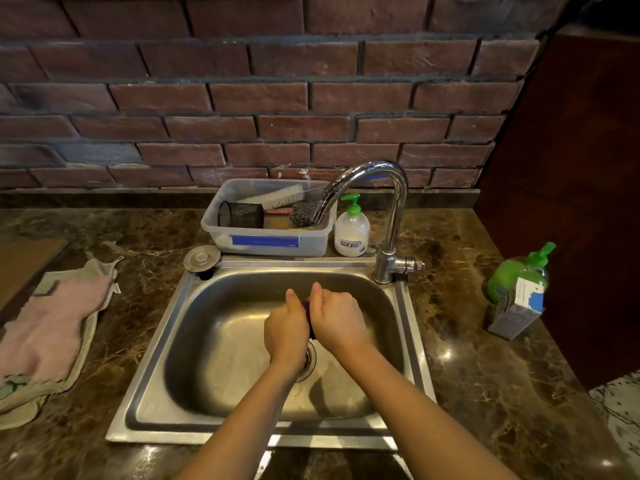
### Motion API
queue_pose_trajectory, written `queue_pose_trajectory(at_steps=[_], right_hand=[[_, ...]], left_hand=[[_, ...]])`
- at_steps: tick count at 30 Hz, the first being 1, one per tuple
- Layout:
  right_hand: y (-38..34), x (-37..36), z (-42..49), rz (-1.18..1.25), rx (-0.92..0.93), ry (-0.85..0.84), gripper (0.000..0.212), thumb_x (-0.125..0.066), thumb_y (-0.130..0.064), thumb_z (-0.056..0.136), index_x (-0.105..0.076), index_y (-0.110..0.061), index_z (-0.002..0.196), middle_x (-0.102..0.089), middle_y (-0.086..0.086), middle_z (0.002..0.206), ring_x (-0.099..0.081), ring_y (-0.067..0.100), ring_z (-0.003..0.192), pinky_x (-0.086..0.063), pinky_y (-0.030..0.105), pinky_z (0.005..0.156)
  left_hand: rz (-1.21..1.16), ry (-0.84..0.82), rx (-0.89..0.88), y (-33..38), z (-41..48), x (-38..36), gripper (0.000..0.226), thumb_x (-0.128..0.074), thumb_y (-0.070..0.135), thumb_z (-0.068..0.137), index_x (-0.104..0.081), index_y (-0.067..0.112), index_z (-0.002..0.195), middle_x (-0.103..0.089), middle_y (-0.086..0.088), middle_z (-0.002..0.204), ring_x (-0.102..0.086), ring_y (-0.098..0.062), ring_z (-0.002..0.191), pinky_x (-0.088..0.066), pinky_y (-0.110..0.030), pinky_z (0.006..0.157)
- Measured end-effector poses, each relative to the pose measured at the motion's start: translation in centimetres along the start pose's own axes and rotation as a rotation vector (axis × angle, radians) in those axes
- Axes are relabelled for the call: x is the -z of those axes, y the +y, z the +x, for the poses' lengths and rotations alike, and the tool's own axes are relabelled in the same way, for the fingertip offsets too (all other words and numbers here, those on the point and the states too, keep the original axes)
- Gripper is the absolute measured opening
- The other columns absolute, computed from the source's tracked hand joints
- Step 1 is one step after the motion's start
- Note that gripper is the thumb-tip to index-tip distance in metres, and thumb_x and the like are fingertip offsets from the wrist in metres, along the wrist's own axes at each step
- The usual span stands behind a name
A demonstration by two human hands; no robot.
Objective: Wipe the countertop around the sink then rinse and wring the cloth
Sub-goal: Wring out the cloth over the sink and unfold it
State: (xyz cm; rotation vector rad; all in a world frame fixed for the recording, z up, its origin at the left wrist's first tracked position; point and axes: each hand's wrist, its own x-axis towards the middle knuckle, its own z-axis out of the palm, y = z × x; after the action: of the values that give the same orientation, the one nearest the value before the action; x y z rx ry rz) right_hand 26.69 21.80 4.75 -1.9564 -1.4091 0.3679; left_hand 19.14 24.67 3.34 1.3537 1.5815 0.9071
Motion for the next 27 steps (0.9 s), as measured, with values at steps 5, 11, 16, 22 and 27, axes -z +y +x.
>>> queue_pose_trajectory(at_steps=[5,11,16,22,27], right_hand=[[-0.2,-0.1,1.6,-0.003,-0.172,-0.140,0.046,-0.024,-0.031,0.099,-0.055,-0.015,0.069,-0.058,0.002,0.061,-0.056,0.009,0.057,-0.042,0.022,0.053],[-0.6,-1.1,2.1,0.136,-0.479,-0.185,0.041,-0.032,-0.030,0.096,-0.051,-0.016,0.062,-0.057,0.002,0.065,-0.061,0.015,0.068,-0.051,0.030,0.068],[-1.8,-0.9,1.6,0.155,-0.551,-0.293,0.034,-0.031,-0.015,0.096,-0.060,0.003,0.099,-0.064,0.019,0.103,-0.061,0.033,0.098,-0.050,0.038,0.087],[-2.7,-0.3,1.4,0.221,-0.684,-0.224,0.035,-0.035,-0.022,0.095,-0.044,-0.013,0.062,-0.052,0.006,0.066,-0.053,0.016,0.061,-0.049,0.031,0.066],[-3.5,1.3,1.0,0.197,-0.644,-0.288,0.032,-0.035,-0.019,0.093,-0.043,-0.009,0.064,-0.053,0.011,0.066,-0.054,0.021,0.060,-0.045,0.030,0.053]], left_hand=[[0.155,0.025,-0.064,-0.3,0.9,-0.4,0.058,-0.026,0.036,0.100,-0.065,0.007,0.067,-0.065,-0.009,0.067,-0.058,-0.020,0.065,-0.037,-0.029,0.054],[0.313,0.025,-0.058,-1.0,1.5,-0.2,0.059,-0.025,0.039,0.099,-0.067,0.006,0.075,-0.065,-0.008,0.071,-0.057,-0.019,0.066,-0.033,-0.027,0.052],[0.405,-0.002,-0.109,-1.2,1.7,0.6,0.060,-0.026,0.042,0.099,-0.066,0.007,0.073,-0.063,-0.007,0.068,-0.057,-0.019,0.065,-0.034,-0.028,0.054],[0.473,-0.046,-0.234,-0.7,1.5,1.4,0.064,-0.025,0.042,0.099,-0.065,0.007,0.063,-0.061,-0.006,0.060,-0.058,-0.020,0.062,-0.033,-0.028,0.051],[0.462,-0.060,-0.274,0.5,1.0,2.0,0.063,-0.026,0.043,0.099,-0.068,0.006,0.070,-0.066,-0.008,0.066,-0.062,-0.022,0.067,-0.040,-0.029,0.059]])
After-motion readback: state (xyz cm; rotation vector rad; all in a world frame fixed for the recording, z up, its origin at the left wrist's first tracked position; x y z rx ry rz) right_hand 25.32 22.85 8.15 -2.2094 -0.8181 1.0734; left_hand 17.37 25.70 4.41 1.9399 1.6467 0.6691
